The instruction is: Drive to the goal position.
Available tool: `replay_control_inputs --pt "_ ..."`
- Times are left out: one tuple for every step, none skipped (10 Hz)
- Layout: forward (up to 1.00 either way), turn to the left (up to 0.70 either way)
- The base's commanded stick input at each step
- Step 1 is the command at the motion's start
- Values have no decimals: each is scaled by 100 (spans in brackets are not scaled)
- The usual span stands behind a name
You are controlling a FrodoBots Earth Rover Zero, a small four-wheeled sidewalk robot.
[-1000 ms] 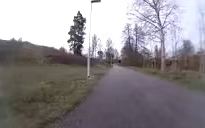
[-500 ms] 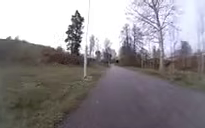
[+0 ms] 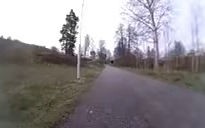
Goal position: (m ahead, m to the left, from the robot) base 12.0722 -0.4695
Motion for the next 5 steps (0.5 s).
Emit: replay_control_inputs --pt "70 -27" --pt "70 -27" --pt "70 -27" --pt "70 -27" --pt "70 -13"
